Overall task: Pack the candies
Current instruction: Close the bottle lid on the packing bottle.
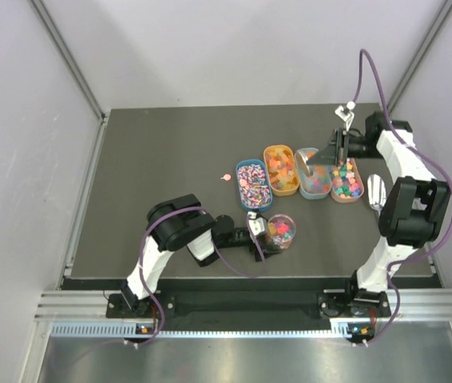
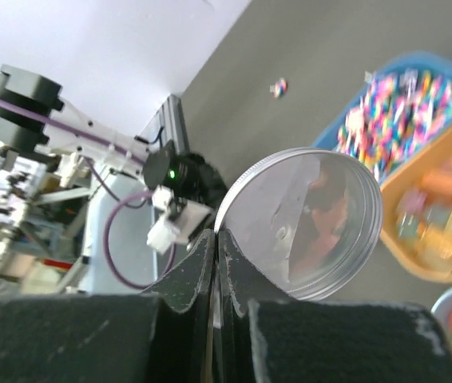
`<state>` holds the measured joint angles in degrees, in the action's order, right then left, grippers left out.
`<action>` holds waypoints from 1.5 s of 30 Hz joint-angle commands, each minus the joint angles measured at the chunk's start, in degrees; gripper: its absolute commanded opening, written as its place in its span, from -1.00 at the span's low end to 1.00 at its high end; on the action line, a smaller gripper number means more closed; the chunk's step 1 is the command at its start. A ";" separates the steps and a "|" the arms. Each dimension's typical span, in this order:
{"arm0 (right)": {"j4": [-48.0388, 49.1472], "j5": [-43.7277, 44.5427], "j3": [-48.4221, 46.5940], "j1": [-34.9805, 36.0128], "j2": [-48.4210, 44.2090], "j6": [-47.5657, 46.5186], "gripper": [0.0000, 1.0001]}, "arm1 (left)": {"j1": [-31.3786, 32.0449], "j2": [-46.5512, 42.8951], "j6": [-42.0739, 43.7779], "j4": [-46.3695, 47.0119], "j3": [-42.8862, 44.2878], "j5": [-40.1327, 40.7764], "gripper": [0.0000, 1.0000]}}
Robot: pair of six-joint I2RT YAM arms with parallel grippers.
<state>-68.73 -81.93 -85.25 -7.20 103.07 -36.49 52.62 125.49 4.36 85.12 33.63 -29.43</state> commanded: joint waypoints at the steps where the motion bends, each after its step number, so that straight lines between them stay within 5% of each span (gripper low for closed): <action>1: 3.42 -10.88 -6.42 1.58 0.65 4.04 -1.00 | -0.33 5.03 6.45 6.90 -4.36 1.29 -1.00; 8: 9.48 -10.97 11.48 7.28 -8.57 9.76 -1.00 | -0.24 5.46 7.33 7.60 -3.48 2.27 -1.00; 18: 7.29 -10.88 18.88 19.77 -16.22 7.48 -0.98 | -0.24 6.25 7.86 8.22 -3.13 3.77 -1.00; 23: 20.55 -10.97 31.98 22.58 -22.02 18.54 -0.95 | -0.24 6.69 7.94 9.27 -2.60 4.12 -1.00; 27: 29.26 -10.79 36.29 23.11 -25.02 26.63 -0.94 | -0.15 6.87 8.21 9.36 -1.90 5.17 -1.00; 45: 30.94 -10.62 38.50 13.62 -16.14 25.50 -0.93 | 0.55 6.61 8.30 10.85 -2.95 5.44 -1.00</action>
<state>-39.03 -84.12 -47.20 7.70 86.19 -10.39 52.97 126.23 4.78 85.32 34.46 -28.75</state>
